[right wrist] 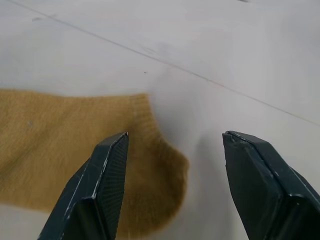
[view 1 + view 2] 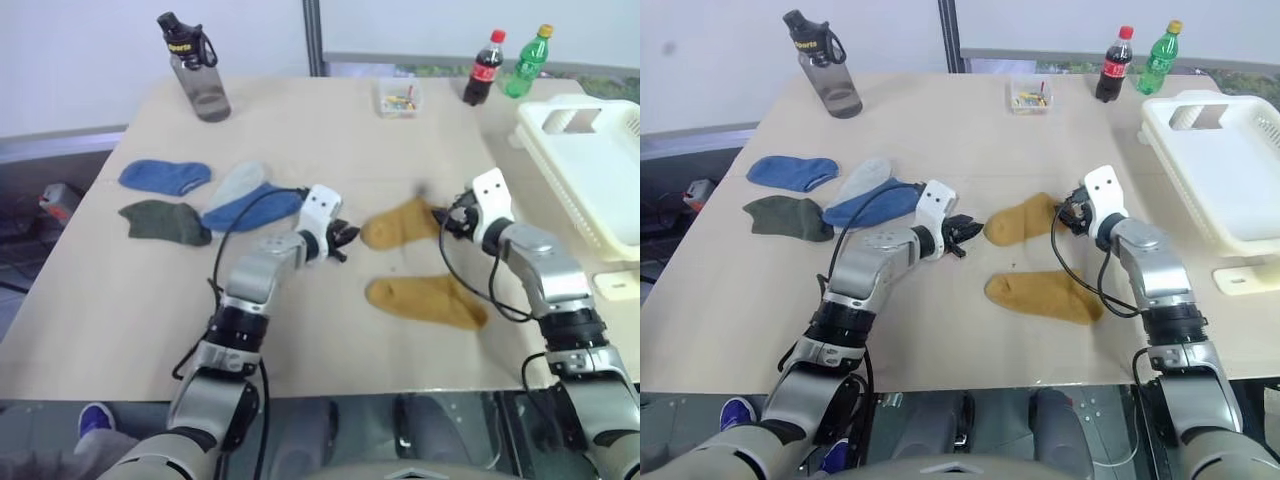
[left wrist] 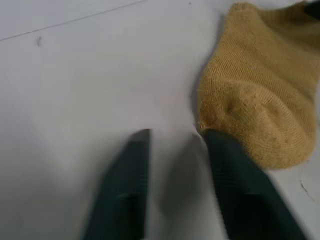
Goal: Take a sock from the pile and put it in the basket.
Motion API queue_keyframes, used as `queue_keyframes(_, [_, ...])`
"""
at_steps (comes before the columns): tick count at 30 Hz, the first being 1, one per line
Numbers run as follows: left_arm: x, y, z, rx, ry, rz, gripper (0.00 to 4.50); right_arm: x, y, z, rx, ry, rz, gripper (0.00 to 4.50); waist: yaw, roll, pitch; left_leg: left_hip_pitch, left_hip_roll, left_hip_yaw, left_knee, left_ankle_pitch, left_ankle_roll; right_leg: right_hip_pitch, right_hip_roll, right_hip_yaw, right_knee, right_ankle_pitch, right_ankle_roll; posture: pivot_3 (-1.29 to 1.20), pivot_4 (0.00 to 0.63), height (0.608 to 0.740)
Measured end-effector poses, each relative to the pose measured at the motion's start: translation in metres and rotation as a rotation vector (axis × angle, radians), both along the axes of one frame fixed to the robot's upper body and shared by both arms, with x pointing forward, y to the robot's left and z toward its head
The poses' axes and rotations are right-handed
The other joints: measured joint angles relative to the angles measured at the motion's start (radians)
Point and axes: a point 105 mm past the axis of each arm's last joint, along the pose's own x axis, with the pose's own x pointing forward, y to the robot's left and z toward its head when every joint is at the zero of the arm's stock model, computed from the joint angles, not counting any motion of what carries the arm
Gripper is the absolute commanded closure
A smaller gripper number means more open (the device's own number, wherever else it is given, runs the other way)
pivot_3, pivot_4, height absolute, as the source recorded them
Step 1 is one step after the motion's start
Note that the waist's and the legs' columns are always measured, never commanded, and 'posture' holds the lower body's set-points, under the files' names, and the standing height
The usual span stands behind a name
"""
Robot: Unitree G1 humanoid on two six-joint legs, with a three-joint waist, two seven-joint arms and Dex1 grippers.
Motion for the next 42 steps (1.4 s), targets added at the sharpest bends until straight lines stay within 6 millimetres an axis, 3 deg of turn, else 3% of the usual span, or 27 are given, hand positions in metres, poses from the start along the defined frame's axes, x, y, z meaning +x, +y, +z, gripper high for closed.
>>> queue_keyframes(1, [-0.001, -0.003, -0.001, 0.002, -0.001, -0.017, 4.47, 0.0, 0.0, -0.001, 0.001, 0.002, 0.007, 1.42, 0.001, 0.0, 0.0, 0.0, 0.0, 0.0, 0.0, 0.0, 0.0, 0.0, 0.0, 0.0, 0.0, 0.0, 0.0, 0.0, 0.15, 0.74])
queue_keyframes(5, [-0.004, -0.005, -0.002, 0.021, -0.006, -0.098, 4.47, -0.002, 0.006, -0.005, -0.012, 0.013, 0.054, 1.42, -0.005, 0.0, 0.0, 0.001, 0.0, 0.0, 0.0, 0.0, 0.0, 0.0, 0.0, 0.0, 0.001, 0.0, 0.0, 0.0, 0.15, 0.74])
queue_keyframes(8, [-0.001, 0.001, -0.001, 0.006, 0.016, -0.121, 4.47, 0.002, 0.003, -0.02, -0.042, 0.055, 0.044, 1.42, -0.015, 0.0, 0.0, 0.001, 0.0, 0.0, 0.0, -0.002, 0.003, 0.0, 0.001, 0.0, 0.002, 0.0, 0.0, 0.0, 0.15, 0.74])
queue_keyframes(9, [-0.001, 0.003, -0.001, -0.014, 0.03, -0.121, 4.5, 0.004, 0.004, -0.02, -0.038, 0.051, 0.048, 1.98, -0.02, 0.0, 0.0, 0.002, 0.0, 0.0, 0.0, -0.002, 0.003, 0.0, 0.0, 0.0, 0.003, 0.0, 0.0, 0.0, 0.15, 0.74])
queue_keyframes(13, [-0.003, 0.003, 0.002, -0.081, 0.078, -0.142, 3.37, 0.006, 0.003, -0.02, -0.043, 0.045, 0.05, 3.46, -0.024, 0.0, 0.0, 0.002, 0.0, 0.0, 0.0, -0.002, 0.003, 0.0, 0.0, 0.0, 0.003, 0.0, 0.0, 0.0, 0.15, 0.74])
queue_keyframes(15, [-0.005, 0.009, 0.007, -0.111, 0.092, -0.138, 2.46, -0.004, 0.003, -0.021, -0.039, 0.045, 0.049, 4.37, -0.022, 0.0, 0.0, 0.001, 0.001, -0.001, 0.0, -0.002, 0.003, 0.0, 0.0, -0.001, 0.002, 0.0, 0.0, 0.0, 0.15, 0.74])
queue_keyframes(16, [-0.006, 0.015, 0.011, -0.113, 0.087, -0.136, 1.9, -0.011, 0.003, -0.022, -0.034, 0.046, 0.041, 4.5, -0.022, 0.0, 0.0, 0.0, 0.001, -0.001, 0.0, -0.002, 0.003, -0.001, 0.0, 0.0, 0.002, 0.0, 0.0, 0.0, 0.15, 0.74])
queue_keyframes(19, [-0.009, 0.025, 0.014, -0.116, 0.09, -0.119, 1.9, -0.027, 0.0, -0.025, -0.022, 0.064, -0.003, 4.5, -0.021, 0.0, 0.0, 0.001, 0.001, 0.0, 0.0, -0.002, 0.003, 0.0, 0.0, 0.0, 0.002, 0.0, 0.0, 0.0, 0.15, 0.74])
queue_keyframes(22, [-0.014, 0.019, 0.01, -0.146, 0.131, -0.132, 1.9, -0.039, 0.002, -0.027, 0.01, 0.084, -0.081, 4.5, -0.018, 0.0, 0.0, 0.001, 0.001, -0.001, 0.0, -0.002, 0.004, 0.0, 0.0, 0.0, 0.003, 0.0, 0.0, 0.0, 0.15, 0.74])
queue_keyframes(29, [-0.022, -0.024, -0.001, -0.205, 0.199, -0.189, 1.9, -0.05, 0.009, -0.028, 0.062, 0.115, -0.198, 4.5, -0.02, 0.0, 0.0, 0.002, 0.0, -0.001, 0.001, -0.002, 0.004, 0.0, 0.0, 0.0, 0.005, 0.0, 0.0, 0.0, 0.15, 0.74])
queue_keyframes(31, [-0.015, -0.032, -0.001, -0.179, 0.18, -0.172, 2.43, -0.05, 0.008, -0.028, 0.068, 0.117, -0.22, 4.5, -0.018, 0.0, 0.0, 0.002, -0.001, -0.001, 0.001, -0.002, 0.004, 0.0, 0.0, 0.0, 0.005, 0.0, 0.0, 0.0, 0.15, 0.74])
queue_keyframes(36, [-0.01, -0.038, -0.004, -0.184, 0.175, -0.156, 4.47, -0.049, 0.004, -0.026, 0.089, 0.107, -0.253, 4.5, -0.02, 0.0, -0.001, 0.002, -0.001, -0.001, 0.0, -0.002, 0.004, 0.0, 0.0, 0.0, 0.005, 0.0, 0.0, 0.0, 0.15, 0.74])
queue_keyframes(42, [-0.025, -0.03, 0.023, -0.255, 0.135, -0.291, 4.47, -0.07, 0.0, 0.008, 0.174, 0.013, -0.239, 4.5, -0.023, 0.0, 0.0, 0.001, 0.0, 0.0, -0.001, -0.002, 0.004, -0.002, 0.0, 0.001, 0.004, 0.0, 0.0, 0.0, 0.15, 0.74])
